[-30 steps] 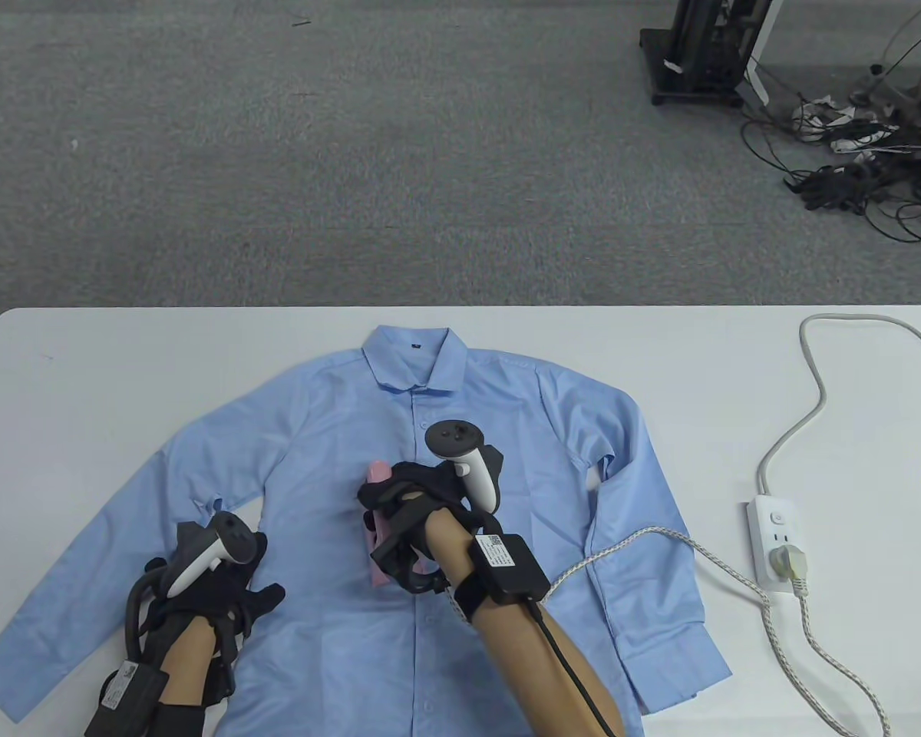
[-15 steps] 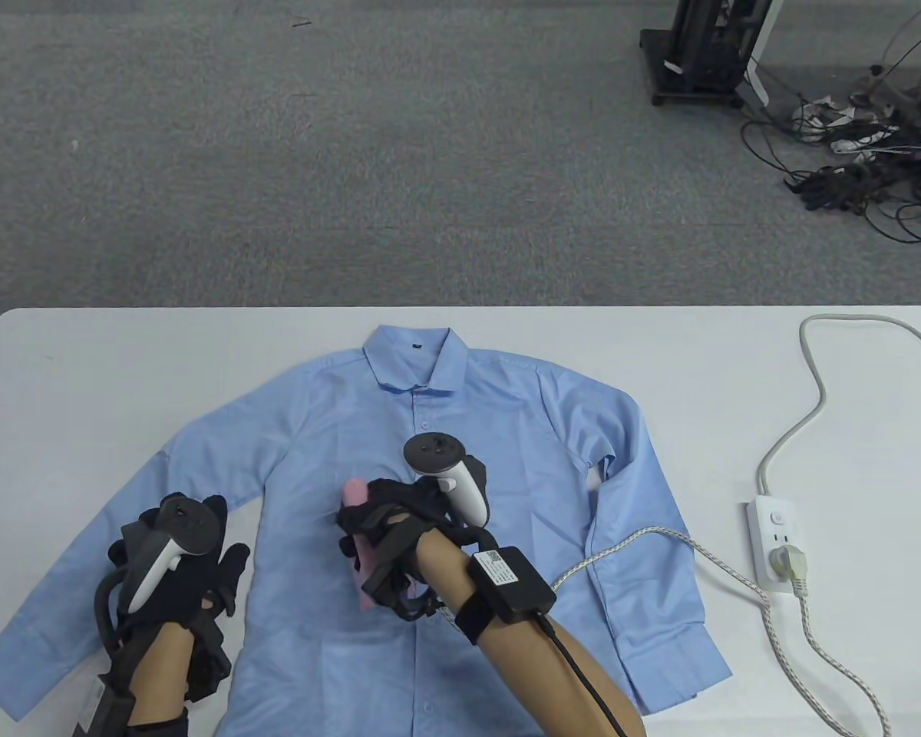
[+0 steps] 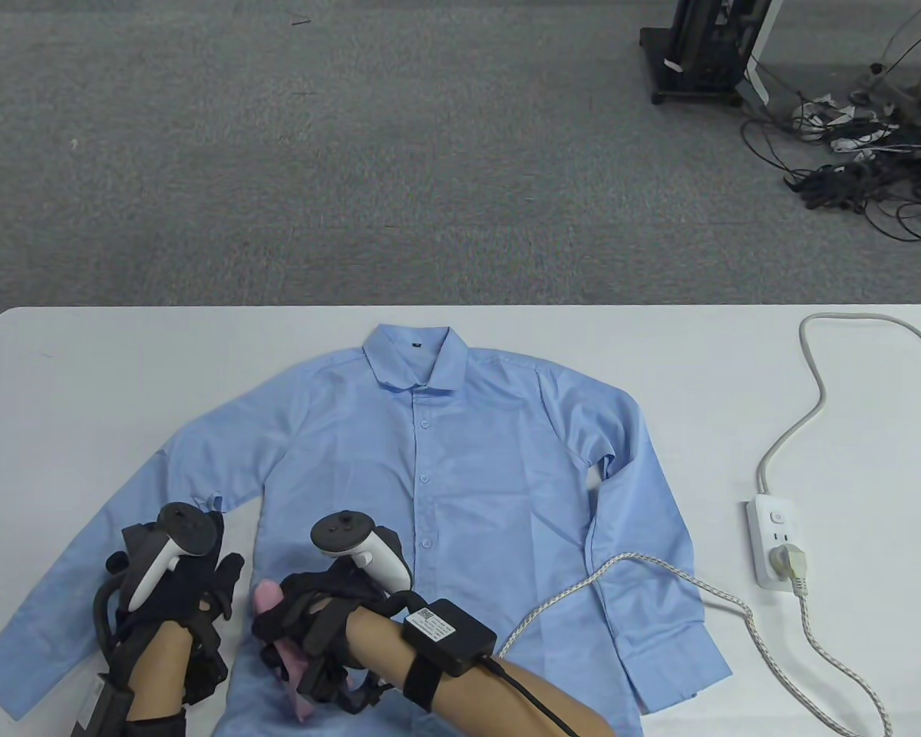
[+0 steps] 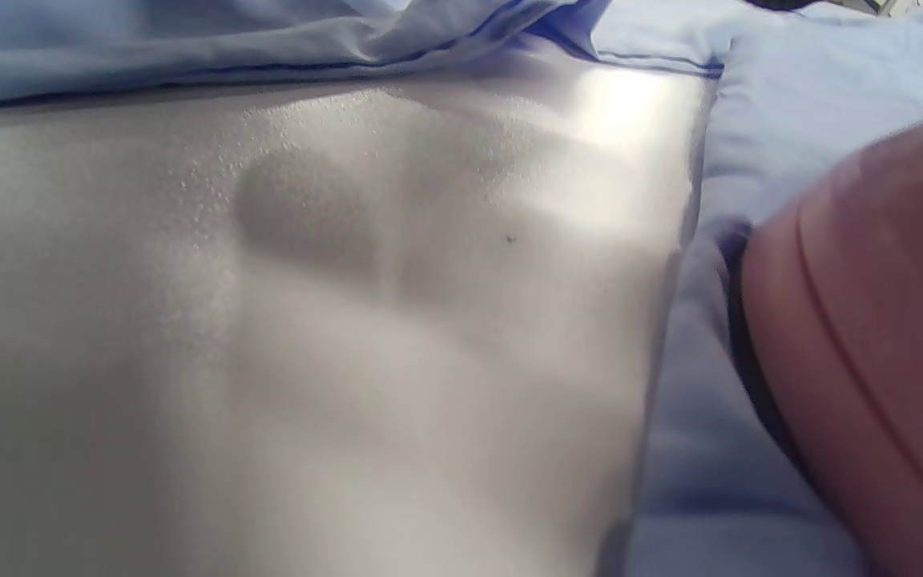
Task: Iron long-sleeve shirt with electric iron on table
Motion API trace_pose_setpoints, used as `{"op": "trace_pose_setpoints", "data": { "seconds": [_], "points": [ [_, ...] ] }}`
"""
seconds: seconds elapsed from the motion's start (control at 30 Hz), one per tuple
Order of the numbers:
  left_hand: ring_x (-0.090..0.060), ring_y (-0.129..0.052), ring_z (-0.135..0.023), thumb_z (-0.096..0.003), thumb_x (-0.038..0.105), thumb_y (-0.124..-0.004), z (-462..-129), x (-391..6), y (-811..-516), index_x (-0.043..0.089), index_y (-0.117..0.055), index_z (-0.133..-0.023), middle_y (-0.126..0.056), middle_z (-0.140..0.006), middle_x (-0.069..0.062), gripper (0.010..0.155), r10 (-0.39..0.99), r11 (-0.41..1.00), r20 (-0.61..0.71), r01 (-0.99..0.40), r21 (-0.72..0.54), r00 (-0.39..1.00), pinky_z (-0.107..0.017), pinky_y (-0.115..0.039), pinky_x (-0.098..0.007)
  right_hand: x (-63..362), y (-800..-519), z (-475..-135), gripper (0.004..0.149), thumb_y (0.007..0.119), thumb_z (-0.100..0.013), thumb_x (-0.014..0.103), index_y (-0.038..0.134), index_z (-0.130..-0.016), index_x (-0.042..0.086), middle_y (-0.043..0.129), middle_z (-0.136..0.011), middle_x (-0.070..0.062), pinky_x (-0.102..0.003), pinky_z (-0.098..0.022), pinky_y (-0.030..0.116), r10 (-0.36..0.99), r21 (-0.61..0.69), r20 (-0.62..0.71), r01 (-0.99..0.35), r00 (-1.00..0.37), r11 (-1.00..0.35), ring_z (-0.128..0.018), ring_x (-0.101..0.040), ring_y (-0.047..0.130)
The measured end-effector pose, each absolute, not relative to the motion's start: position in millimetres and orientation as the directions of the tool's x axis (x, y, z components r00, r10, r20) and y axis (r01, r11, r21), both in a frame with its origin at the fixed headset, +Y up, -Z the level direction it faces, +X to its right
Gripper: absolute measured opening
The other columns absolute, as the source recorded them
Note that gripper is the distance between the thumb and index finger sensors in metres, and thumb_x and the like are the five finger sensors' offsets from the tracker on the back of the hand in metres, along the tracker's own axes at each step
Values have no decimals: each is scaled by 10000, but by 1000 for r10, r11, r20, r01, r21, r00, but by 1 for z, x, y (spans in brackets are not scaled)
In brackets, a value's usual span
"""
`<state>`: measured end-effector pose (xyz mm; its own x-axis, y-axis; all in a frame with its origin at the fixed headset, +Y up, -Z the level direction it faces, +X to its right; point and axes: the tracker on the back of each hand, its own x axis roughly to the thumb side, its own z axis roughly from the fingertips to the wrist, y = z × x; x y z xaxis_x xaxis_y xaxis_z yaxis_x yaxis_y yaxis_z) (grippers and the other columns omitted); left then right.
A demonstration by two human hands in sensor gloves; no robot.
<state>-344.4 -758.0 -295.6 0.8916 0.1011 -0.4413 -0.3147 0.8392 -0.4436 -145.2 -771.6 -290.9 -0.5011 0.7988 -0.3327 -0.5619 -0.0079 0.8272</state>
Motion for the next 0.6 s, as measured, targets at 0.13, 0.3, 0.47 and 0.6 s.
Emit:
{"op": "trace_pose_setpoints", "data": {
  "seconds": [0.13,0.3,0.47,0.6],
  "points": [
    [-238,138,-1033,-385,660,-547,-299,-336,-772,497,-132,-995,131,-1068,79,756,80,834,-403,-283,-474,912,-665,94,-600,-140,-773,-292,667,758,-461,297,380,-871,-69,643,-784,-161,-428,-488,856,807,798,-352,-603,-474,-6,-621,-229,897],
    [-235,162,-1025,-346,701,-521,-303,-335,-781,528,-118,-982,149,-1064,85,773,78,808,-387,-286,-516,919,-655,113,-596,-136,-772,-288,666,748,-466,303,376,-875,-67,639,-788,-160,-427,-491,853,805,767,-360,-640,-472,-33,-626,-230,893],
    [-230,167,-1025,-345,690,-605,-302,-330,-792,535,-114,-970,136,-1071,93,810,-35,764,-324,-184,-619,945,-655,114,-599,-126,-774,-289,664,749,-467,304,374,-872,-65,636,-788,-156,-426,-494,853,807,724,-408,-690,-427,1,-630,-229,891],
    [-237,155,-1029,-336,680,-630,-302,-326,-791,514,-137,-978,119,-1078,85,827,-23,781,-345,-199,-592,938,-659,107,-601,-122,-774,-291,665,751,-466,308,380,-873,-66,641,-787,-155,-423,-490,857,811,704,-408,-711,-420,-13,-629,-227,895]
  ]
}}
